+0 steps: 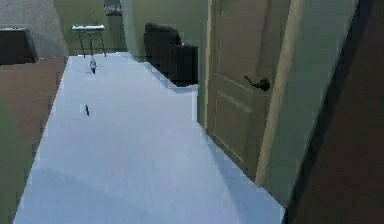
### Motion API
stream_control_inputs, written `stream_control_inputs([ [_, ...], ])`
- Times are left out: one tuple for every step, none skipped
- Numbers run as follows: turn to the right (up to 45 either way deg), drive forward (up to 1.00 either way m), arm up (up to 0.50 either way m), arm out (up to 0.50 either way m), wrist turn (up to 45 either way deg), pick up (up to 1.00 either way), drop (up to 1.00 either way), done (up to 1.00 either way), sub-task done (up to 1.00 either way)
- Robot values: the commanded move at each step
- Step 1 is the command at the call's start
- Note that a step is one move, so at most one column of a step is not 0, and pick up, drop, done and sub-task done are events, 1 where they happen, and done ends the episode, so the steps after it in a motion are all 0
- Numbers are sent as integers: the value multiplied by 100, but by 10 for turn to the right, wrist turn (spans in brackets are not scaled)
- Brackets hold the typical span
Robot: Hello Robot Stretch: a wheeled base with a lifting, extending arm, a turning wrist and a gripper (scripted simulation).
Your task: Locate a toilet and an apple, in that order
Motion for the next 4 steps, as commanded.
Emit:
stream_control_inputs([
  [-240,0,0,0,0,0,0,0,0],
  [0,50,0,0,0,0,0,0,0],
  [-60,0,0,0,0,0,0,0,0],
  [0,100,0,0,0,0,0,0,0],
])
